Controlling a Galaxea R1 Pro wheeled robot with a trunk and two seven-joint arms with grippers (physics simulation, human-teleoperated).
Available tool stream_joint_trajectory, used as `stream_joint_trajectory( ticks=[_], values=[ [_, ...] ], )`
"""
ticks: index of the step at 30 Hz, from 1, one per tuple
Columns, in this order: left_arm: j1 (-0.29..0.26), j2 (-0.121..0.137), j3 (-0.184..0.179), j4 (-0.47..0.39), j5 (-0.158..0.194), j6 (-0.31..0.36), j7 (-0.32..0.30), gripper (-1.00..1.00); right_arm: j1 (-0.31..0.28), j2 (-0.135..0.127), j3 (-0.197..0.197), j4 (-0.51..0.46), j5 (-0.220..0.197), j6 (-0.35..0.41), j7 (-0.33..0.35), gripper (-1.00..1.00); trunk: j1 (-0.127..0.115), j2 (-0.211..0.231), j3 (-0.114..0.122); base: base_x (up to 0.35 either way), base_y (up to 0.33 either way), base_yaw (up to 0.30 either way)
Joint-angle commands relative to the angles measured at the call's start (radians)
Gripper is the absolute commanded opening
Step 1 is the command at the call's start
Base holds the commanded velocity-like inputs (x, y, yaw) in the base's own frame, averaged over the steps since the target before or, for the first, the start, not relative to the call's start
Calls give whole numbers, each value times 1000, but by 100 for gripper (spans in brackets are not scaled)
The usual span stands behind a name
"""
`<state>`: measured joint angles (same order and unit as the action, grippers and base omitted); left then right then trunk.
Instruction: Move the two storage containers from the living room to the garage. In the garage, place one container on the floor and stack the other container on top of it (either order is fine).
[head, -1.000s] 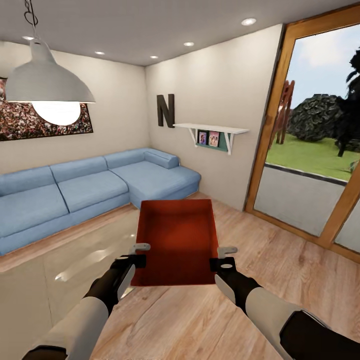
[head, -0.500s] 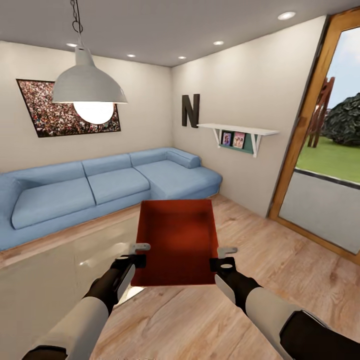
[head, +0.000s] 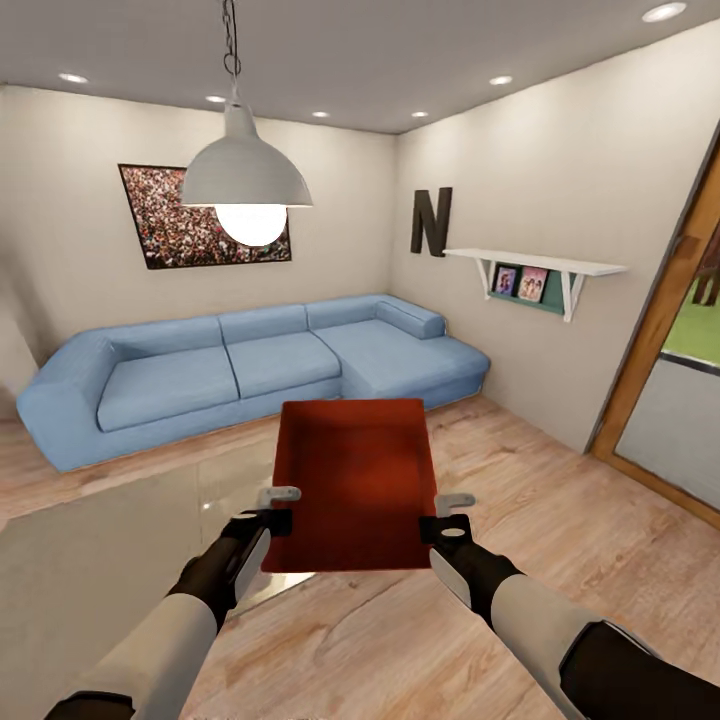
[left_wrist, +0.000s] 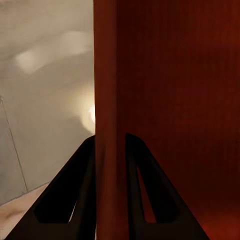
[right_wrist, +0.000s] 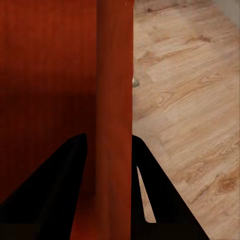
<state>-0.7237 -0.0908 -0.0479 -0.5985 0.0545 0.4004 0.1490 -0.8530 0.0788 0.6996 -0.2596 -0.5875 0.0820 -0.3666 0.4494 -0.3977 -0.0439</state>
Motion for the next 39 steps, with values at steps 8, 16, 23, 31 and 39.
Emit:
stream_joint_trajectory(
  ticks=[8, 16, 23, 31, 39],
  values=[
    [-2, 0, 0, 0, 7, 6, 11, -100, -1, -1, -22, -4, 31, 7, -21, -100, 1, -2, -2, 0, 0, 300],
    [-2, 0, 1, 0, 7, 6, 10, -100, -1, -1, -22, -4, 31, 7, -21, -100, 1, -2, -2, 0, 0, 300],
    [-1, 0, 2, 0, 7, 8, 8, -100, -1, -1, -22, -4, 31, 7, -21, -100, 1, -2, -2, 0, 0, 300],
    [-1, 0, 4, 0, 7, 8, 8, -100, -1, -1, -22, -4, 31, 7, -21, -100, 1, -2, -2, 0, 0, 300],
    [-1, 0, 3, 0, 7, 8, 7, -100, -1, -1, -22, -4, 31, 7, -21, -100, 1, -2, -2, 0, 0, 300]
  ],
)
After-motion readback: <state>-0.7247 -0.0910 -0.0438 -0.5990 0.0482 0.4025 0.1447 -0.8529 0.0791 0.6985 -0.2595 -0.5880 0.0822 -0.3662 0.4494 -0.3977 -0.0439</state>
